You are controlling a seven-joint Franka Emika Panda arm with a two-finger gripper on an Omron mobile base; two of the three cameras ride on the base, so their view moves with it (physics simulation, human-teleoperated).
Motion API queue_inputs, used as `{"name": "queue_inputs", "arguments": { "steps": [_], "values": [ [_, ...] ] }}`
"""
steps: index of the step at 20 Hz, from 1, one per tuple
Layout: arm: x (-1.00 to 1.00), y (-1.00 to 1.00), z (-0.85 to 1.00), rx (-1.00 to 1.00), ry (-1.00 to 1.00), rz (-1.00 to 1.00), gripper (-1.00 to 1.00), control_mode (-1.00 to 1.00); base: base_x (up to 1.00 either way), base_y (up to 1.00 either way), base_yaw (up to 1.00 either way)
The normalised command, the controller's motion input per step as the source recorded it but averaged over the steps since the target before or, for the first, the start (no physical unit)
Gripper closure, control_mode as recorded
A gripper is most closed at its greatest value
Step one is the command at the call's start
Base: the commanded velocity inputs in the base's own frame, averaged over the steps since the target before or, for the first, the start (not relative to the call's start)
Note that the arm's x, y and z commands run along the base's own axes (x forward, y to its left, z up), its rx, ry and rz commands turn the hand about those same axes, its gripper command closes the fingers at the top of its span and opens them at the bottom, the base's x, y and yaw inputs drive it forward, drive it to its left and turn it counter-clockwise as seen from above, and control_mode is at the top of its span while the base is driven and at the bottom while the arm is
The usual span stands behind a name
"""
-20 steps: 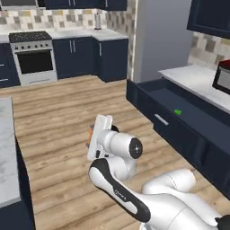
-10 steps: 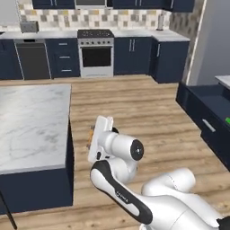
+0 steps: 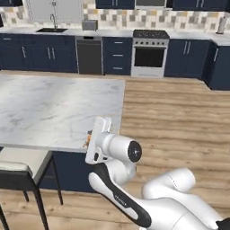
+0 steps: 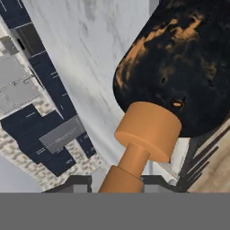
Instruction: Restock the sink supplies by placing the sponge and soap dispenser on the counter and next to the sink. Make sure the soap dispenser is upright.
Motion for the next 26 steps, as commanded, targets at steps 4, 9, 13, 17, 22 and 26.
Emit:
{"name": "queue_inputs", "arguments": {
  "steps": [4, 9, 13, 17, 22, 26],
  "values": [
    [0.00, 0.00, 0.00, 0.00, 0.00, 0.00, 1.00, 1.00, 0.09, 0.45, 0.39],
    [0.00, 0.00, 0.00, 0.00, 0.00, 0.00, 1.00, 1.00, 0.27, 0.01, 0.33],
    [0.00, 0.00, 0.00, 0.00, 0.00, 0.00, 1.00, 1.00, 0.47, -0.41, 0.18],
    [0.00, 0.00, 0.00, 0.00, 0.00, 0.00, 1.00, 1.00, 0.86, -0.99, 0.00],
    [0.00, 0.00, 0.00, 0.00, 0.00, 0.00, 1.00, 1.00, 0.64, -1.00, 0.00],
    [0.00, 0.00, 0.00, 0.00, 0.00, 0.00, 1.00, 1.00, 0.60, -1.00, 0.00]
  ]
}}
